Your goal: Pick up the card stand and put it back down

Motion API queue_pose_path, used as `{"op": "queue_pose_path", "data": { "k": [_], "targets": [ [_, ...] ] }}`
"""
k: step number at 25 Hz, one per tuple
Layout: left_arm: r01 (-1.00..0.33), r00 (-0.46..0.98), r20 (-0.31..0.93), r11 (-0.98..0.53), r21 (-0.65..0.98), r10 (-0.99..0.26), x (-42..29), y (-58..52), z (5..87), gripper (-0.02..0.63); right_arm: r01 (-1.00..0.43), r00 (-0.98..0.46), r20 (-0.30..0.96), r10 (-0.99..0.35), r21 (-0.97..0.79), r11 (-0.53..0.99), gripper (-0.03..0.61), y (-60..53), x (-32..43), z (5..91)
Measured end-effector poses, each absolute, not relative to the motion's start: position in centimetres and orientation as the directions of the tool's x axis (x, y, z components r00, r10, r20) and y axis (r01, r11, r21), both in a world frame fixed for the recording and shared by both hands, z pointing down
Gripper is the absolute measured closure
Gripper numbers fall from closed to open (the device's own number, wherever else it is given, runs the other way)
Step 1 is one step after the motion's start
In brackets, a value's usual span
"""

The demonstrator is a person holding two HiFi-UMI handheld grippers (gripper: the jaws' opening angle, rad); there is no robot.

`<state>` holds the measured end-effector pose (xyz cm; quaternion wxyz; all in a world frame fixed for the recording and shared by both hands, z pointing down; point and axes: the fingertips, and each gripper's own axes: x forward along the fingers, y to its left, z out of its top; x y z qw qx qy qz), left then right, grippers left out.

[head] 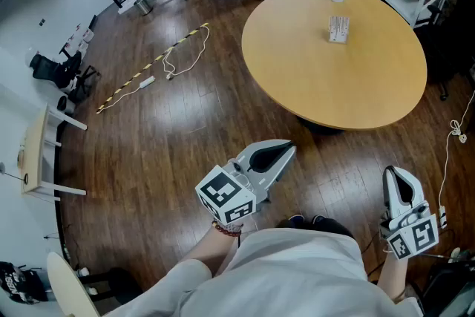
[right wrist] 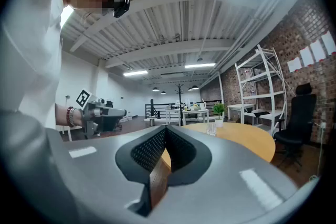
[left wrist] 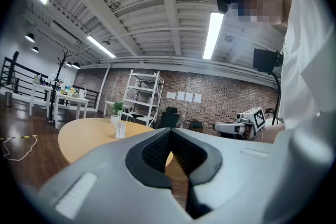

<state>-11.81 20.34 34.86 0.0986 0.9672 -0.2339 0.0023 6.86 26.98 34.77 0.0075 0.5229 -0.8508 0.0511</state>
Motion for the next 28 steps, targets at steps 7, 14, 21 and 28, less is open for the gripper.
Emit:
{"op": "queue_pose_path", "data": {
  "k": [7, 14, 21, 28],
  "targets": [
    [-0.443, 0.896, 0.074, -0.871, 0.214, -0.438, -10.6, 14.8, 37.7, 0.624, -0.898, -0.431, 0.069, -0.900, -0.126, 0.421, 0.578, 20.5, 9.5, 36.5],
    [-0.506, 0.858, 0.020, -0.836, 0.213, -0.514, -6.4, 5.0, 36.4, 0.624, -0.867, -0.494, 0.040, -0.868, -0.094, 0.489, 0.578, 10.2, 13.7, 36.0],
    [-0.585, 0.804, 0.029, -0.782, 0.213, -0.594, -2.0, -5.8, 35.4, 0.624, -0.848, -0.530, 0.082, -0.844, -0.054, 0.527, 0.498, -3.2, 18.8, 37.1],
    [-0.573, 0.814, 0.069, -0.779, 0.254, -0.576, -1.8, -12.5, 37.2, 0.624, -0.832, -0.554, 0.132, -0.822, -0.053, 0.553, 0.340, -15.1, 19.6, 43.8]
  ]
}}
